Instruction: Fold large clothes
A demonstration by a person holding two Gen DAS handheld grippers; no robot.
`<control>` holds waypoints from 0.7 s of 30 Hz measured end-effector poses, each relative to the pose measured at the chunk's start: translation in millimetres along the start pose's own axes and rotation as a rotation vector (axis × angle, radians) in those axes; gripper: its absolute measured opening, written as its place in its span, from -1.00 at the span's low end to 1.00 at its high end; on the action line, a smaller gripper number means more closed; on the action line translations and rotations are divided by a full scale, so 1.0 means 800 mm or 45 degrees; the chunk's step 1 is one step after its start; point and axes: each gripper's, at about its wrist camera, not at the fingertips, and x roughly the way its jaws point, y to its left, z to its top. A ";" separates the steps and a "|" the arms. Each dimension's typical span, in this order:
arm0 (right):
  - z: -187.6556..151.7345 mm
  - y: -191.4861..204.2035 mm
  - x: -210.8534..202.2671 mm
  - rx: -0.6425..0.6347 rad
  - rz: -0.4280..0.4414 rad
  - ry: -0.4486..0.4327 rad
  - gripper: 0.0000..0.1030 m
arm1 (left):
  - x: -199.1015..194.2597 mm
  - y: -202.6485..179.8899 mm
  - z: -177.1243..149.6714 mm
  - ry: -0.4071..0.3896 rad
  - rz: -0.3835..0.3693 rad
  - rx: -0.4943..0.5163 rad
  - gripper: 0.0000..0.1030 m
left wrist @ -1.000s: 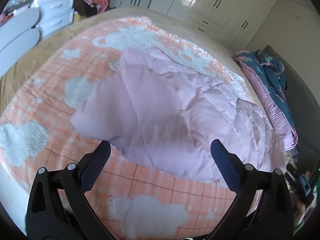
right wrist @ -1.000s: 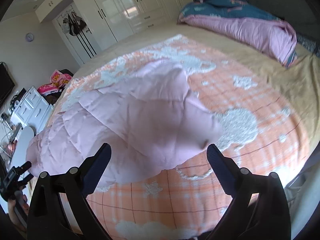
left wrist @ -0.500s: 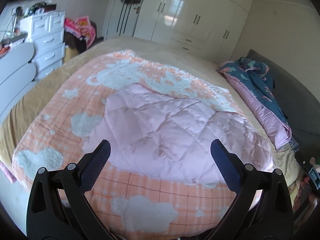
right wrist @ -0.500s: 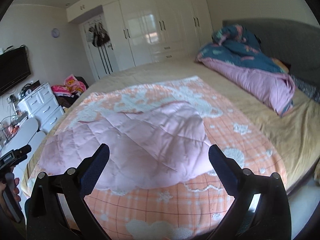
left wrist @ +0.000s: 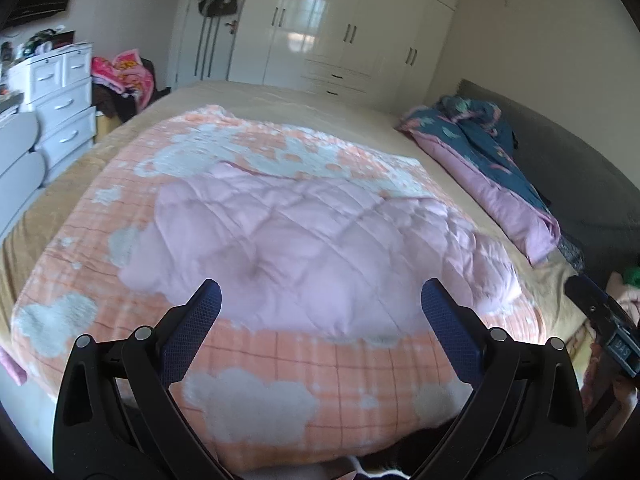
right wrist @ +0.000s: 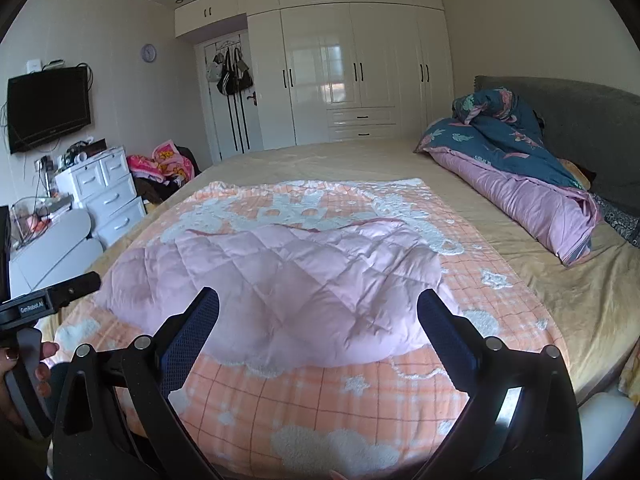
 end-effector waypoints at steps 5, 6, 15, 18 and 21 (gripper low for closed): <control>-0.026 0.014 0.018 -0.022 0.023 0.085 0.92 | 0.012 -0.012 -0.024 0.036 -0.020 0.009 0.82; -0.029 0.014 0.022 -0.015 0.028 0.098 0.92 | 0.014 -0.013 -0.026 0.043 -0.026 0.013 0.82; -0.036 0.024 0.028 -0.031 0.072 0.129 0.92 | 0.017 -0.025 -0.030 0.056 -0.040 0.061 0.82; -0.036 0.022 0.027 -0.026 0.074 0.130 0.92 | 0.017 -0.024 -0.030 0.056 -0.038 0.062 0.82; -0.036 0.021 0.026 -0.020 0.070 0.127 0.92 | 0.017 -0.025 -0.031 0.062 -0.039 0.062 0.82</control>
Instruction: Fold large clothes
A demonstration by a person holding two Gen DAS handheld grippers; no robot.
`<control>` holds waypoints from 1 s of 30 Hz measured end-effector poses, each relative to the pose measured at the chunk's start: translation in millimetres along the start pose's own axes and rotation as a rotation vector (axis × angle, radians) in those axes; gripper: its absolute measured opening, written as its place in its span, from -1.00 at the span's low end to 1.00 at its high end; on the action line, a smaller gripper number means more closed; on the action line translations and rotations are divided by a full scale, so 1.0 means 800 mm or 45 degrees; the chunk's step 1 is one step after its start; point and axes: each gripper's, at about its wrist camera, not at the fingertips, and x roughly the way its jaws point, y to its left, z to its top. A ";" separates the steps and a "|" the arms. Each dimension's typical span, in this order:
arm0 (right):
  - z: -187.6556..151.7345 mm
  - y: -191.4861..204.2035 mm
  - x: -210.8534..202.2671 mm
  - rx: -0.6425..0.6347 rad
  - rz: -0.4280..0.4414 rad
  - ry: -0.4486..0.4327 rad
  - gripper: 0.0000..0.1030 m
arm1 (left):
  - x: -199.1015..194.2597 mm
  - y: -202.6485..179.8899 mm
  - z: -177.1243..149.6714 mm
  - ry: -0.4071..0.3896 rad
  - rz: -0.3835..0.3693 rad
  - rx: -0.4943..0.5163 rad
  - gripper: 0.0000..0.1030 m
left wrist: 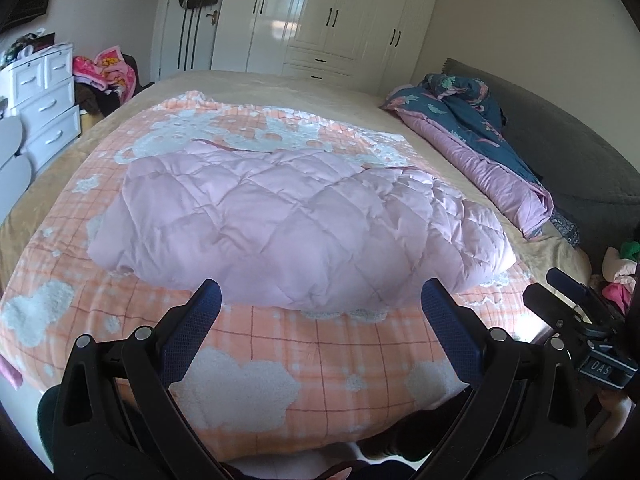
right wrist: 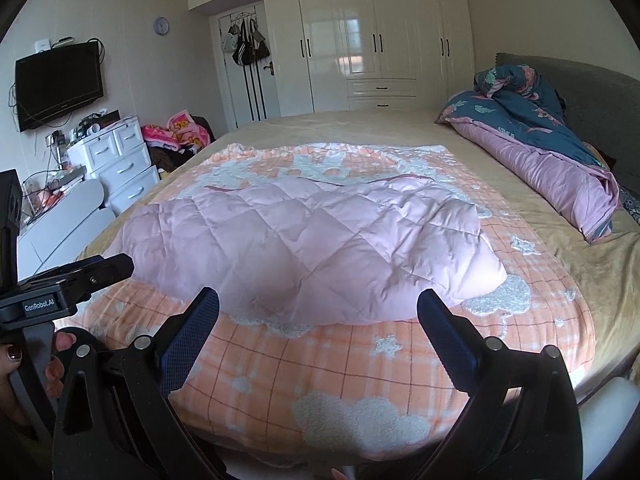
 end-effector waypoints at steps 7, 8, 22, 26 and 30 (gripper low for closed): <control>0.000 -0.001 0.000 0.000 -0.002 0.001 0.92 | 0.001 0.000 -0.001 0.010 0.004 -0.007 0.82; 0.000 -0.001 0.000 0.001 -0.003 0.001 0.92 | 0.000 0.000 -0.001 0.011 0.008 -0.006 0.82; -0.001 -0.002 0.000 -0.002 -0.003 0.000 0.92 | -0.001 0.004 0.001 0.005 0.019 -0.013 0.82; -0.001 -0.002 0.000 -0.001 -0.002 0.001 0.92 | -0.002 0.004 0.001 0.002 0.023 -0.013 0.82; -0.001 -0.002 0.000 0.000 -0.001 0.002 0.92 | -0.002 0.004 0.001 0.002 0.022 -0.011 0.82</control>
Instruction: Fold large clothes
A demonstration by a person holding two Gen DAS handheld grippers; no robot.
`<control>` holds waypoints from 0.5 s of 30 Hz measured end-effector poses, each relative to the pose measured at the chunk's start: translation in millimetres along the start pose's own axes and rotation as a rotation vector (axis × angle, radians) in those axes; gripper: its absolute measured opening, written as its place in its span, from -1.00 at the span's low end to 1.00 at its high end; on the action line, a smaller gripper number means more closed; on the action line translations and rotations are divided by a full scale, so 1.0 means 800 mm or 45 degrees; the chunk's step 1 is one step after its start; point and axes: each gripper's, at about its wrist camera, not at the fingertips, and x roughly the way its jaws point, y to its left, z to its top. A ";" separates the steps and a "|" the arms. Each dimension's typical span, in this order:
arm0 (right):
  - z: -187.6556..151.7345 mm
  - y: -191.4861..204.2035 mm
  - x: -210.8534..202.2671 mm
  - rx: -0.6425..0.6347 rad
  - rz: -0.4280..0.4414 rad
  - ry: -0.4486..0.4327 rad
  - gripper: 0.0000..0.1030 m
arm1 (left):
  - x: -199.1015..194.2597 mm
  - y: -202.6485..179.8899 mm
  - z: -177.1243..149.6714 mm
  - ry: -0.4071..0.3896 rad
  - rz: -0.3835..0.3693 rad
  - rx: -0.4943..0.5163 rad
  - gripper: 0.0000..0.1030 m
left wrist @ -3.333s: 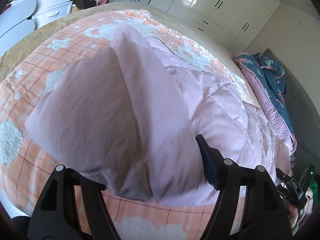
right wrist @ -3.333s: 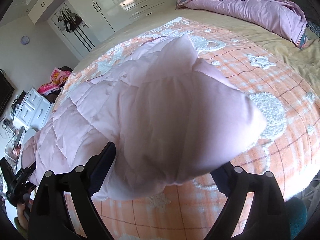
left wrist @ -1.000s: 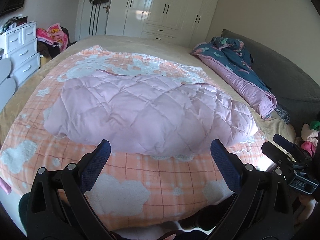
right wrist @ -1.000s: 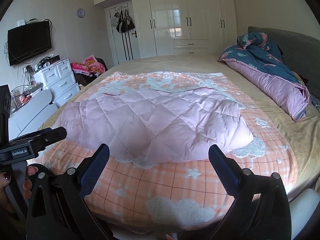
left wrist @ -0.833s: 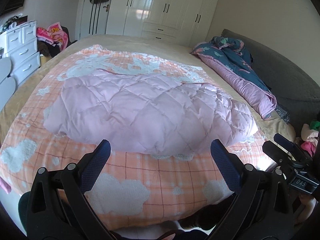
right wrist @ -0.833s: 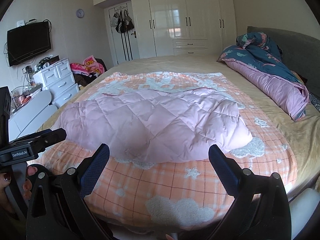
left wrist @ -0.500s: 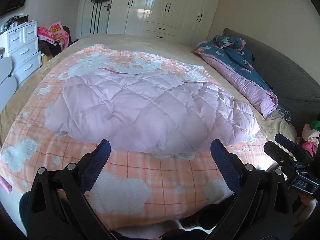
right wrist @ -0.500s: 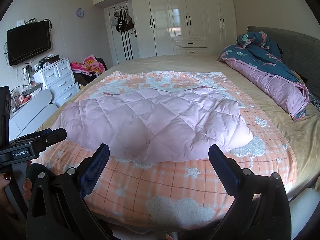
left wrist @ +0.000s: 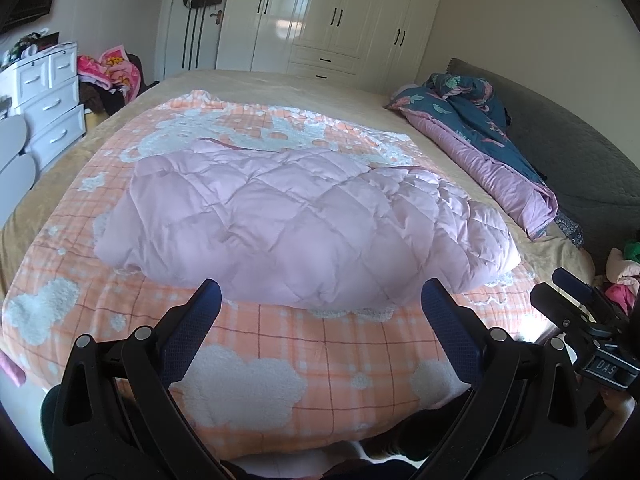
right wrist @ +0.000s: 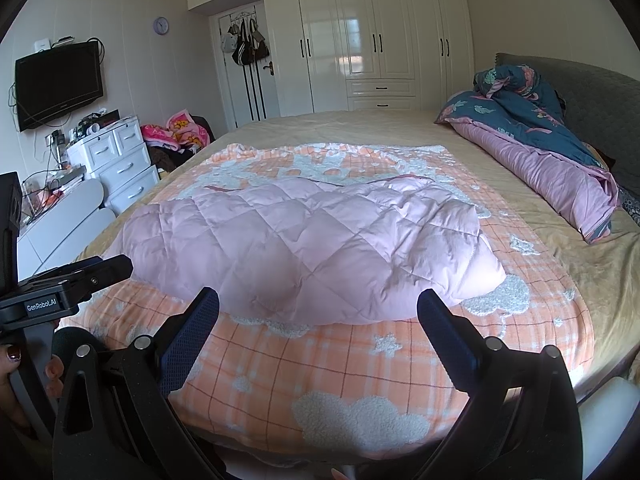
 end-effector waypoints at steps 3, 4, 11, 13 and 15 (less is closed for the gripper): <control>0.000 0.000 0.000 -0.001 0.000 0.001 0.92 | 0.000 0.001 0.000 0.001 0.002 -0.001 0.82; 0.000 0.001 0.000 -0.002 0.000 0.001 0.92 | 0.000 0.000 0.000 -0.001 0.002 -0.001 0.82; 0.000 0.000 0.000 -0.004 -0.002 0.000 0.92 | -0.001 0.000 0.000 -0.002 0.005 0.002 0.82; 0.000 0.000 0.000 -0.003 -0.001 0.000 0.92 | 0.000 0.000 0.000 -0.004 0.008 0.004 0.82; 0.000 0.001 0.000 -0.004 -0.002 0.000 0.92 | -0.001 0.001 0.000 -0.004 0.007 0.005 0.82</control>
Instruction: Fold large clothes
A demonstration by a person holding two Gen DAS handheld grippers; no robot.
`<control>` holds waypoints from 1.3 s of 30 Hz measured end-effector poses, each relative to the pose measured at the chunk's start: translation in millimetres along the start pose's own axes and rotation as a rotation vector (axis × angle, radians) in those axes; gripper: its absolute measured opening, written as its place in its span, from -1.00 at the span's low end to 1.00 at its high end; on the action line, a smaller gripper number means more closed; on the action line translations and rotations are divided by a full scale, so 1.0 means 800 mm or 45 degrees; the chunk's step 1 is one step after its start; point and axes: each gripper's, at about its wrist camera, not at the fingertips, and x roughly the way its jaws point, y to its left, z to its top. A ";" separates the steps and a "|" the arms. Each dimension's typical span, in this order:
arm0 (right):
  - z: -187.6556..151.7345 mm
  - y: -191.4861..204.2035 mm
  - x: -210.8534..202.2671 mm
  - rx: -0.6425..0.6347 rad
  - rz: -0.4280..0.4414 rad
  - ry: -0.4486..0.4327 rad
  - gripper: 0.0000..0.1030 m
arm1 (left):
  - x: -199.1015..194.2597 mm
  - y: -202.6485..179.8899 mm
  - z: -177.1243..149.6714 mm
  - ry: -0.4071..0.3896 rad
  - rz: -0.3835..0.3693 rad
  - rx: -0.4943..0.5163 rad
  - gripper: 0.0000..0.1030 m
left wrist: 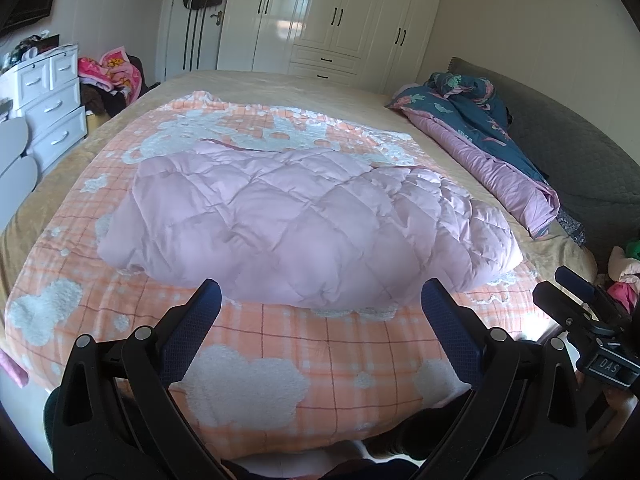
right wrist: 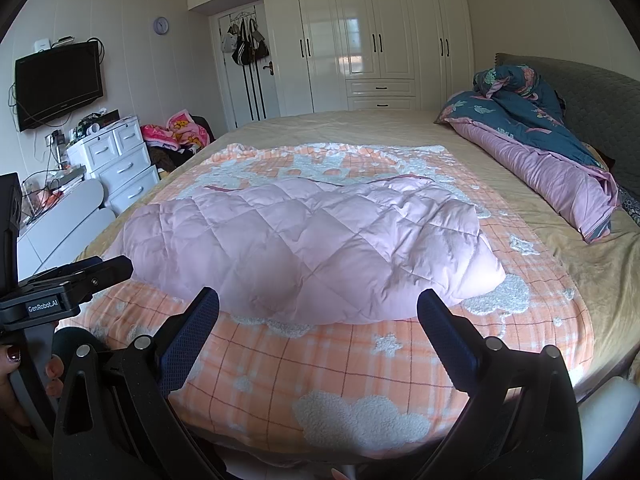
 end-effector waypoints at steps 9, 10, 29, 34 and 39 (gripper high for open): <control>0.000 0.000 0.000 0.000 -0.001 0.001 0.92 | -0.001 0.001 -0.001 -0.001 0.001 0.001 0.82; 0.000 0.000 0.000 0.001 0.002 0.001 0.92 | -0.001 0.000 -0.001 -0.002 -0.001 0.003 0.82; 0.000 0.002 0.000 -0.002 -0.004 -0.001 0.92 | -0.002 0.001 -0.001 0.001 -0.011 -0.004 0.82; 0.000 0.002 0.000 -0.002 -0.002 0.001 0.92 | -0.002 0.000 -0.002 0.002 -0.010 -0.002 0.82; 0.000 0.002 0.000 -0.003 -0.006 0.002 0.92 | -0.002 0.000 -0.003 0.011 -0.006 -0.012 0.82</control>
